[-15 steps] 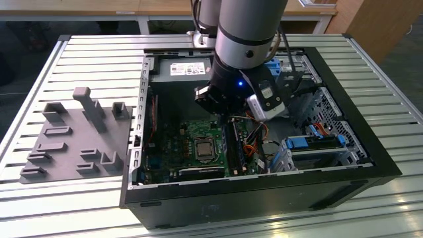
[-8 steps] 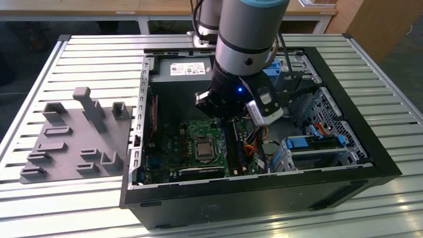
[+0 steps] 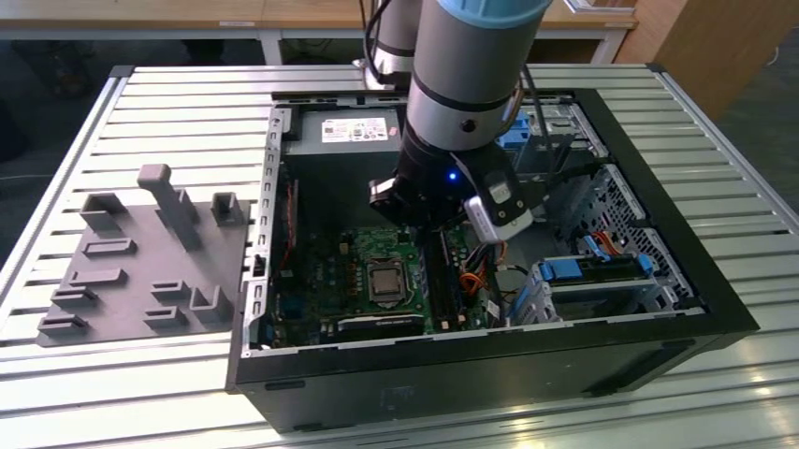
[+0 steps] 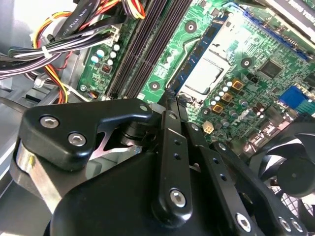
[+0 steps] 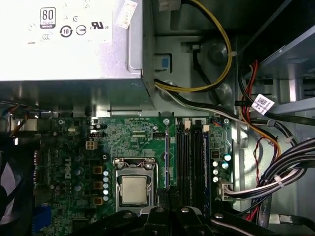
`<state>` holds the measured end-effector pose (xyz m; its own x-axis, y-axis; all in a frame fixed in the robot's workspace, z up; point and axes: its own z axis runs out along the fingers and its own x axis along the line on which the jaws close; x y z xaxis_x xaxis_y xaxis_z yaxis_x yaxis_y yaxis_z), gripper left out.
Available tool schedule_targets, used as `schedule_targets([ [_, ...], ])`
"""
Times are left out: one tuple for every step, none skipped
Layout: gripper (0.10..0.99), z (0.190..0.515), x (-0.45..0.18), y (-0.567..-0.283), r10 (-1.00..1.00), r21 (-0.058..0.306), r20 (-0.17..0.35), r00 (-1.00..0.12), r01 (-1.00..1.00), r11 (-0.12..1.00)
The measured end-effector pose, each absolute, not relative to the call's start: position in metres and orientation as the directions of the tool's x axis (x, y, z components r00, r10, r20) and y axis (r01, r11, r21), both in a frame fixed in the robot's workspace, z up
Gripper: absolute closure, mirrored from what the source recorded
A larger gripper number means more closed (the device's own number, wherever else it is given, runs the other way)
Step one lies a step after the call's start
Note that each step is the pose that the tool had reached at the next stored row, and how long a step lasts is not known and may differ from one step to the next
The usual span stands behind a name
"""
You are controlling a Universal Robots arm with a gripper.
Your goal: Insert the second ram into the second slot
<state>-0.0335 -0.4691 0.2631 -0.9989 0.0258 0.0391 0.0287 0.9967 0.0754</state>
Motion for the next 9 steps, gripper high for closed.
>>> schedule_targets([
  [0.969,0.2628,-0.0335,-0.4691,0.026,0.075,0.039,-0.999,0.029,0.997],
  [0.969,0.2625,-0.0335,-0.4691,0.026,0.075,0.039,-0.999,0.029,0.997],
  [0.969,0.2623,-0.0335,-0.4691,0.026,0.075,0.039,-0.999,0.029,0.997],
  [0.969,0.2622,-0.0335,-0.4692,0.026,0.075,0.039,-0.999,0.029,0.997],
  [0.969,0.262,-0.0335,-0.4692,0.026,0.075,0.039,-0.999,0.029,0.997],
  [0.969,0.2617,-0.0335,-0.4693,0.026,0.075,0.039,-0.999,0.029,0.997],
  [0.969,0.2614,-0.0335,-0.4696,0.026,0.075,0.039,-0.999,0.029,0.997],
  [0.969,0.2608,-0.0334,-0.4703,0.026,0.075,0.039,-0.999,0.029,0.997],
  [0.969,0.2601,-0.0334,-0.4713,0.026,0.075,0.039,-0.999,0.028,0.997],
])
